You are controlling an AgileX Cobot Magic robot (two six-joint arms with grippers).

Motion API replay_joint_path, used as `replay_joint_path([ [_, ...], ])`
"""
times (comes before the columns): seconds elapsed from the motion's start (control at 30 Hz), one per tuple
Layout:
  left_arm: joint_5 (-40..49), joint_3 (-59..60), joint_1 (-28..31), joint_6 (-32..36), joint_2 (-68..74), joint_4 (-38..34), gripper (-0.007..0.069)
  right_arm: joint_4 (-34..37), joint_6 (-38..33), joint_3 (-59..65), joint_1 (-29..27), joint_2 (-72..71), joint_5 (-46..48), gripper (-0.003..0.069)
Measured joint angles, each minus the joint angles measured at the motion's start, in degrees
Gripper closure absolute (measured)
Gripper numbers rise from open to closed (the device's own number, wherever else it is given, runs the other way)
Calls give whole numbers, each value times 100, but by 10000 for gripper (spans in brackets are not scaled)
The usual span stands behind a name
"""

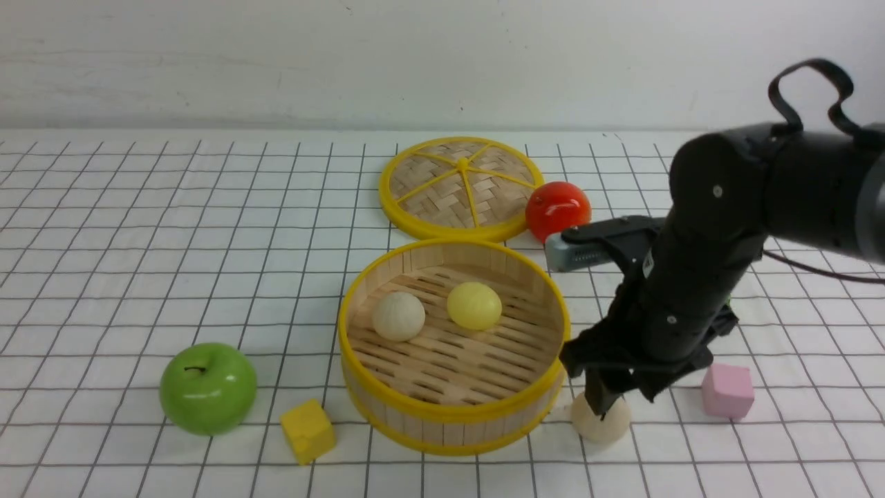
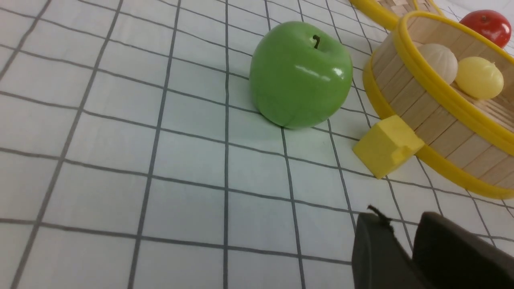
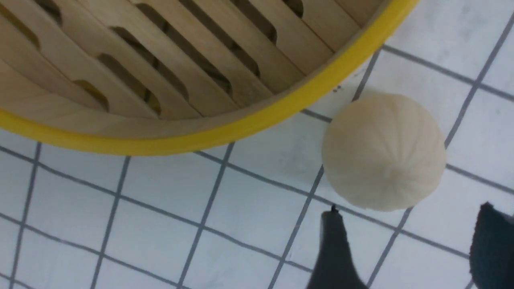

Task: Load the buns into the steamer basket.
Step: Use the right arm to grab a steamed stuffed bun

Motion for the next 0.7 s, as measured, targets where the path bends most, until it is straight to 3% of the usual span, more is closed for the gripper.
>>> replay_joint_path([
  [0.37, 0, 0, 0, 0, 0, 0, 464, 291, 6, 745, 0, 0, -1164, 277],
  [0.63, 0, 0, 0, 0, 0, 0, 456, 235, 6, 749, 0, 0, -1225, 622],
  [0.7, 0, 0, 0, 0, 0, 0, 453, 228, 6, 731, 0, 0, -1168, 648],
])
